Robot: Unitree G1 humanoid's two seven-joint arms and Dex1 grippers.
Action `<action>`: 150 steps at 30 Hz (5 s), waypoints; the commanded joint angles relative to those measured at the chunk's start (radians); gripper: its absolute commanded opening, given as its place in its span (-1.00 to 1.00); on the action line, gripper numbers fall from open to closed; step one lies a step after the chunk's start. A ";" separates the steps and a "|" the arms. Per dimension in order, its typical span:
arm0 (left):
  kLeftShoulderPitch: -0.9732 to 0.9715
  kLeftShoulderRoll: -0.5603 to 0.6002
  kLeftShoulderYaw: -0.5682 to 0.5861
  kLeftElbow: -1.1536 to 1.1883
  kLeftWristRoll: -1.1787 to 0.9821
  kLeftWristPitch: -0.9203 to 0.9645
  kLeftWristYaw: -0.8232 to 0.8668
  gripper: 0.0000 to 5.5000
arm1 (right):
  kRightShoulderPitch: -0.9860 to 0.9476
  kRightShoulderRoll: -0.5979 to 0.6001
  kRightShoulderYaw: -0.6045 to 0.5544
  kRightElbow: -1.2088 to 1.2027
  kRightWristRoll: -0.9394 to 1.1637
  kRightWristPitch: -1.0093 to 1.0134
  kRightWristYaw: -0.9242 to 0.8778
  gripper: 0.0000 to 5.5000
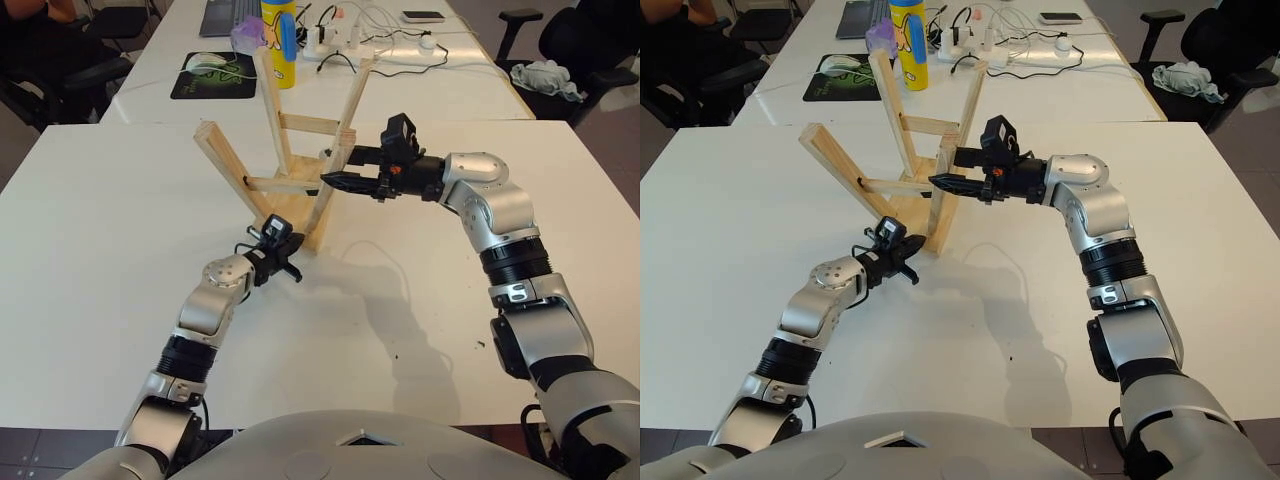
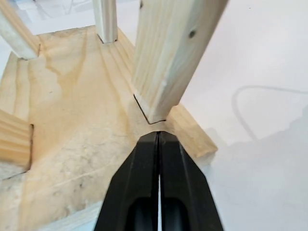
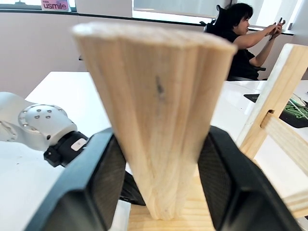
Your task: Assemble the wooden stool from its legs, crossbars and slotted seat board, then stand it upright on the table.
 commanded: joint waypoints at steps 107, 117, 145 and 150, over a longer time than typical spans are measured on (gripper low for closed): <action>0.099 -0.014 -0.002 0.116 0.097 0.042 0.061 -1.00 | 0.195 0.242 -0.309 -0.659 0.607 0.432 -0.910 -1.00; 0.095 0.002 0.019 0.099 0.084 -0.010 0.037 -1.00 | 0.254 0.038 -0.155 -0.293 0.182 0.280 -0.699 -1.00; 0.042 -0.034 0.224 -0.327 0.056 -0.164 0.254 -1.00 | 0.706 0.333 -0.108 -0.884 -0.137 0.390 -1.151 -1.00; -0.040 -0.033 0.216 -0.253 0.055 -0.129 0.245 -1.00 | 0.693 0.356 -0.100 -0.869 -0.129 0.393 -1.130 -1.00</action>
